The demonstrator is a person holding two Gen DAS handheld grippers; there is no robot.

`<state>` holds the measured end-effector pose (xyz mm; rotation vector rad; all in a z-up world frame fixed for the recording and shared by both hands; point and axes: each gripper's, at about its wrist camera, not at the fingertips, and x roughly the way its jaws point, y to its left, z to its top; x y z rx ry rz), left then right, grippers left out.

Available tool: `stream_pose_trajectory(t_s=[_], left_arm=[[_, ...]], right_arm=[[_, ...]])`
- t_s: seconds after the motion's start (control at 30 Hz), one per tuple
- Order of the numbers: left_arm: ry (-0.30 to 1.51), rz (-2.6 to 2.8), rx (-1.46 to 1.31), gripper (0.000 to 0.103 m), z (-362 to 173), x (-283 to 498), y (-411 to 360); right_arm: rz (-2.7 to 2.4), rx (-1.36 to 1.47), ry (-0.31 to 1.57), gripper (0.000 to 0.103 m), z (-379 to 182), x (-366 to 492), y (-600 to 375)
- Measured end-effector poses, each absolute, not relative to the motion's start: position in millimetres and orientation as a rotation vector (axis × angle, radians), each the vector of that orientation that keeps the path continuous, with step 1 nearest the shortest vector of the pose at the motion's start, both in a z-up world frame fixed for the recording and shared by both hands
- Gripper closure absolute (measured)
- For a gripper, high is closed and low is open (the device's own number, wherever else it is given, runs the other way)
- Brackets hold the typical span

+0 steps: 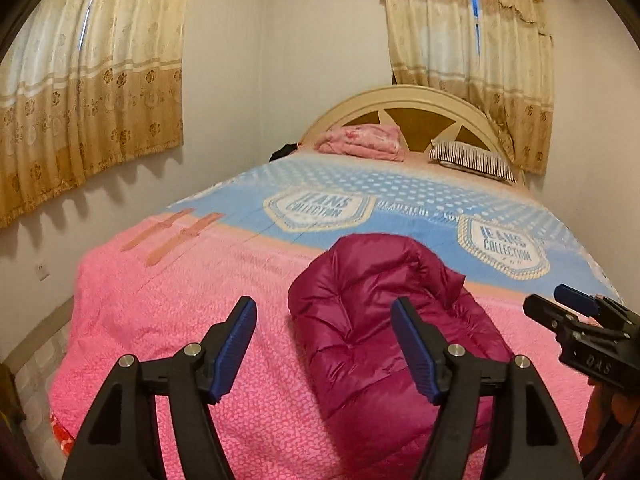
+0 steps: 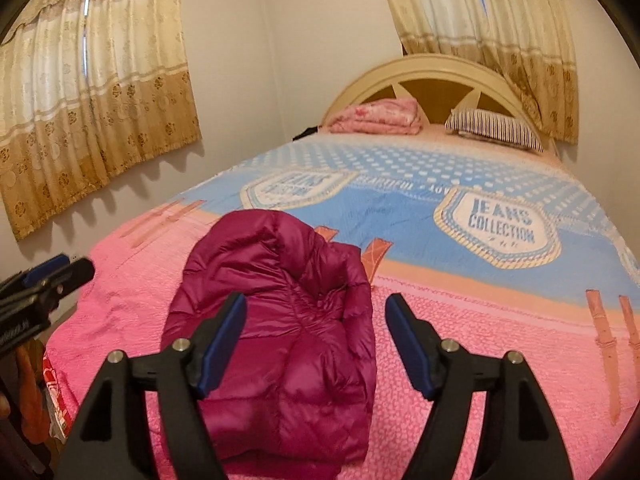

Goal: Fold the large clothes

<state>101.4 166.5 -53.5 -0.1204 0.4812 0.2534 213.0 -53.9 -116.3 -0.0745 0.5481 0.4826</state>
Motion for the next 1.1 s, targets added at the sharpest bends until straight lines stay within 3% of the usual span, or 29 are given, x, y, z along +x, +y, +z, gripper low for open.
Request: stream_pose_trajectory(t_s=[1.1], left_arm=[[0.465, 0.238, -0.138, 0.031, -41.7, 95.0, 167.7]], right_arm=[[0.518, -0.066, 0.496, 0.028, -105.0, 189.0, -62.5]])
